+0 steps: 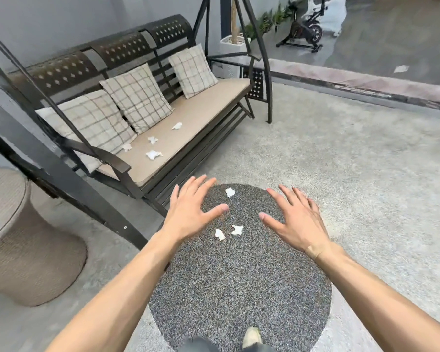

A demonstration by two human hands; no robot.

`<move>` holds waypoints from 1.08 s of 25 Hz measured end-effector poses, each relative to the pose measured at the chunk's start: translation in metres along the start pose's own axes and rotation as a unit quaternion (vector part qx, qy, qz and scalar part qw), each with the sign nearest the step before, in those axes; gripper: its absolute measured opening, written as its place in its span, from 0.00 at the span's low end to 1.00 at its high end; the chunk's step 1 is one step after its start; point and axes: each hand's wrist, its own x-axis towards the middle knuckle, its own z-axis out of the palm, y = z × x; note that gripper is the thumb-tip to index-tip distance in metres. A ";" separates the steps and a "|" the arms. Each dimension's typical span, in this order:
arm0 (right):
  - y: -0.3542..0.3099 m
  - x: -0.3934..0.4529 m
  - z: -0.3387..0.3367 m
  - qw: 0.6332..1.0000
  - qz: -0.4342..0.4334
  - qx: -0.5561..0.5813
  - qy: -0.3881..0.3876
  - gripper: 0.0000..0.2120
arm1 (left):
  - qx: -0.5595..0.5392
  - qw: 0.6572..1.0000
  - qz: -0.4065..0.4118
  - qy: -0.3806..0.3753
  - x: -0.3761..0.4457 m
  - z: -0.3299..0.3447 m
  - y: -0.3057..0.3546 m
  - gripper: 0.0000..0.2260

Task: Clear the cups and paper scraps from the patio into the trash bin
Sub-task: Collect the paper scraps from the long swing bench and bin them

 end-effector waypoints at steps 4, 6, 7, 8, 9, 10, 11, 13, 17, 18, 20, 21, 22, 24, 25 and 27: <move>0.020 0.064 -0.003 1.000 -0.022 -0.001 -0.007 0.35 | 0.002 1.000 -0.024 0.006 0.054 0.006 -0.007 0.37; 0.029 0.096 -0.001 0.999 -0.030 -0.006 -0.010 0.35 | 0.001 0.999 -0.031 0.007 0.083 0.008 -0.014 0.37; 0.032 0.113 0.001 0.999 -0.030 -0.007 -0.013 0.35 | 0.001 0.999 -0.031 0.011 0.098 0.010 -0.019 0.38; 0.034 0.132 0.002 0.999 -0.030 -0.008 -0.017 0.35 | 0.002 0.999 -0.031 0.012 0.113 0.012 -0.024 0.38; 0.035 0.151 0.003 0.999 -0.032 -0.011 -0.022 0.35 | 0.000 0.999 -0.033 0.012 0.129 0.012 -0.030 0.38; 0.034 0.172 0.004 0.999 -0.036 -0.015 -0.024 0.35 | -0.001 0.999 -0.036 0.015 0.145 0.013 -0.038 0.38; 0.032 0.196 0.007 0.999 -0.041 -0.017 -0.024 0.35 | -0.001 0.999 -0.039 0.018 0.164 0.013 -0.049 0.38; 0.025 0.240 0.011 0.999 -0.048 -0.012 -0.023 0.35 | 0.000 0.999 -0.040 0.015 0.200 0.012 -0.070 0.38; 0.007 0.336 0.013 0.998 -0.058 -0.018 -0.028 0.36 | -0.009 0.998 -0.057 0.016 0.277 -0.001 -0.111 0.39; 0.001 0.357 0.014 0.998 -0.061 -0.025 -0.024 0.36 | -0.009 0.998 -0.058 0.018 0.293 -0.005 -0.120 0.40; -0.009 0.399 0.016 0.997 -0.065 -0.026 -0.017 0.36 | -0.014 0.998 -0.062 0.018 0.326 -0.013 -0.139 0.42; -0.013 0.420 0.017 0.997 -0.067 -0.023 -0.017 0.35 | -0.017 0.998 -0.063 0.016 0.343 -0.016 -0.149 0.42; -0.015 0.437 0.018 0.997 -0.069 -0.023 -0.017 0.35 | -0.015 0.998 -0.065 0.016 0.357 -0.018 -0.157 0.41; -0.019 0.470 0.022 0.997 -0.075 -0.018 -0.019 0.35 | -0.010 0.997 -0.071 0.018 0.381 -0.021 -0.172 0.40; -0.019 0.485 0.024 0.997 -0.078 -0.014 -0.023 0.35 | -0.010 0.997 -0.076 0.017 0.394 -0.021 -0.179 0.39; -0.018 0.521 0.028 0.996 -0.086 -0.012 -0.030 0.34 | -0.007 0.996 -0.084 0.018 0.421 -0.018 -0.191 0.38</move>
